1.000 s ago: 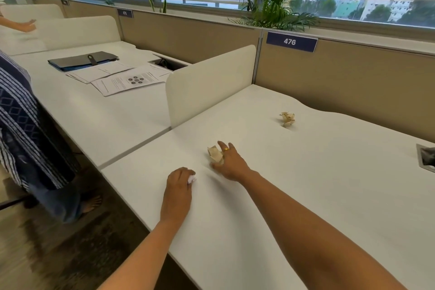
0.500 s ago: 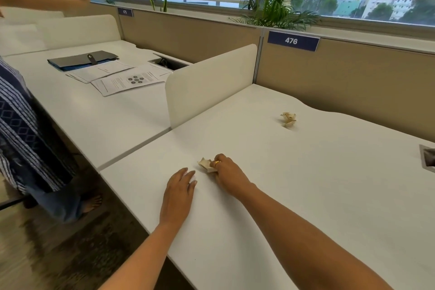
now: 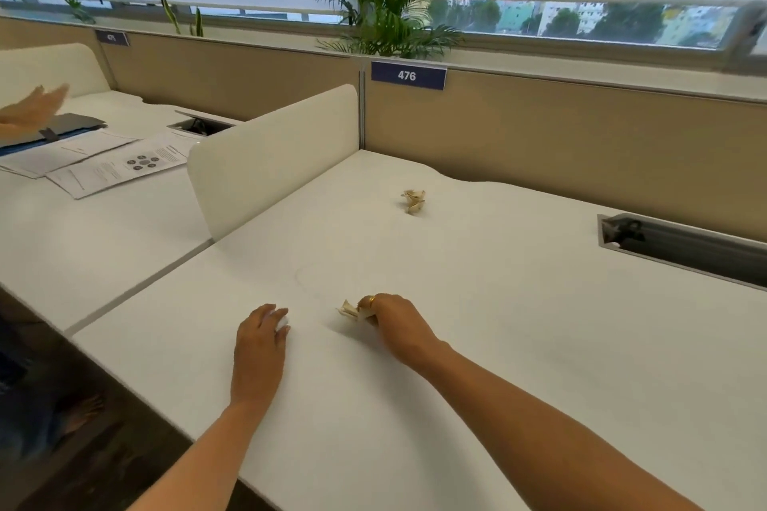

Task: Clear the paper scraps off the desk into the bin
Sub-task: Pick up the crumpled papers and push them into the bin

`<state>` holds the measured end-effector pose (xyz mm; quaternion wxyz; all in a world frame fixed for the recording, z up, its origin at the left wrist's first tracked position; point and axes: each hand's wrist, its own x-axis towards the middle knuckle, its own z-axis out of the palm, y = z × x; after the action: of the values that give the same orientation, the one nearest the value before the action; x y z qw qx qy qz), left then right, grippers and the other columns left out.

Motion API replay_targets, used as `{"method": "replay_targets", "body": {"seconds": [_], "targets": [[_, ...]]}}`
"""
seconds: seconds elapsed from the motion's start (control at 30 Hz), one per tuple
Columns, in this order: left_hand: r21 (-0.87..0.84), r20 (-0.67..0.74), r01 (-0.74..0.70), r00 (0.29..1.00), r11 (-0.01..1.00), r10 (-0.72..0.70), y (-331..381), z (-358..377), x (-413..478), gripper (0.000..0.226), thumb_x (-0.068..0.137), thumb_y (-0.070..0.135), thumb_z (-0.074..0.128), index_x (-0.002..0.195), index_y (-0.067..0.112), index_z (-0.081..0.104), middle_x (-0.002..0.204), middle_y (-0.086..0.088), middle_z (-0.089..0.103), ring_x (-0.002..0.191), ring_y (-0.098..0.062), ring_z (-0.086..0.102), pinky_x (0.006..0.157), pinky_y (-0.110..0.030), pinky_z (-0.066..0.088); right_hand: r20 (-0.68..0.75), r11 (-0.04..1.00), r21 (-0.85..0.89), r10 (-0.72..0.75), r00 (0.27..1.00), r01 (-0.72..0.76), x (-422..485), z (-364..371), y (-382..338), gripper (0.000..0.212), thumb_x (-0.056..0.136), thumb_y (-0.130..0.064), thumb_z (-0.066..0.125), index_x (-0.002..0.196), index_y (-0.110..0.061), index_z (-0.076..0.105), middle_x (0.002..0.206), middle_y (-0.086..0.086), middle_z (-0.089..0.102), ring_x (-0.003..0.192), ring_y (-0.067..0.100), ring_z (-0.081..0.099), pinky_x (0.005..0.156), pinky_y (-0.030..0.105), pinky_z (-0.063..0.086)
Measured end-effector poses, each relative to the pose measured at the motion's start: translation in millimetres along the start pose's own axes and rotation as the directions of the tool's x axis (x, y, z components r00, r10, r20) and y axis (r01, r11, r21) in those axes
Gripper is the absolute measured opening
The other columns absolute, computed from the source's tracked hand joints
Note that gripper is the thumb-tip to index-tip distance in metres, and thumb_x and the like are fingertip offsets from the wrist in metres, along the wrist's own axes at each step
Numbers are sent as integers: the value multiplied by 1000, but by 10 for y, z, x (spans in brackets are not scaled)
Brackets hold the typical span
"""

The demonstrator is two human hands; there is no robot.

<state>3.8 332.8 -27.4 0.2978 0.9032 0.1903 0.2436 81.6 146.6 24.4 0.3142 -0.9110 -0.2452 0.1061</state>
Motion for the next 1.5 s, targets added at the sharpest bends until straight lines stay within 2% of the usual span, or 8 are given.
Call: {"method": "replay_targets", "body": {"seconds": [0.2,0.33,0.37,0.47,0.8,0.97,1.2,1.5], "targets": [[-164,12,-56,998,985,59,738,461,-302,23,87,-1,56,108,2,63,120,-16,58,108,-33,55,90,-41,47,-96,971,206,139,986,-117,-501,-493,550,15,84,-16,43,83,-3,50,107,25,59,84,36,40,70,33,27],[-239,94,-132,983,962,158,1328,841,-561,22,88,1,55,108,4,64,119,-12,58,108,-29,55,91,-38,48,-192,963,236,180,965,-132,-906,-853,1027,19,91,-15,44,76,-25,50,82,11,61,71,19,42,63,33,35],[-256,115,-146,977,956,180,1480,937,-633,22,88,1,55,108,4,64,119,-12,58,108,-29,55,92,-39,49,-210,951,277,200,957,-138,-1022,-947,1143,19,92,-15,44,101,-11,61,88,3,65,77,15,50,68,27,41],[-310,180,-187,951,932,250,1916,1224,-865,22,88,1,55,107,4,64,119,-12,58,109,-28,55,94,-40,49,-260,924,325,292,920,-202,-1368,-1206,1486,37,94,-7,40,123,-19,61,122,-3,64,108,6,57,91,11,41],[-439,294,-309,838,844,460,3113,1973,-1430,21,89,4,54,108,5,65,121,-10,56,111,-25,54,95,-38,48,-507,874,318,484,713,-367,-2322,-2012,2533,45,98,-9,23,137,-22,43,139,7,49,122,24,47,91,24,33],[-453,372,-382,740,806,560,3562,2295,-1575,22,92,10,50,110,9,63,125,-4,54,115,-19,50,96,-25,41,-645,852,256,502,576,-456,-2615,-2552,2871,54,92,11,30,139,-14,40,134,19,51,115,32,52,94,36,45],[-451,426,-428,668,783,611,4050,2686,-1549,24,93,10,48,112,7,62,127,-7,53,118,-22,48,99,-28,40,-818,851,259,445,365,-457,-2756,-3271,3347,28,95,-6,46,122,-6,55,117,22,63,103,35,60,82,36,49],[-449,439,-427,660,785,610,4400,3076,-1371,24,93,9,48,112,6,62,126,-8,53,117,-22,48,99,-29,41,-881,772,117,371,295,-624,-2636,-3912,3942,28,94,-9,45,113,-7,65,108,24,63,95,37,61,82,36,50]]}}
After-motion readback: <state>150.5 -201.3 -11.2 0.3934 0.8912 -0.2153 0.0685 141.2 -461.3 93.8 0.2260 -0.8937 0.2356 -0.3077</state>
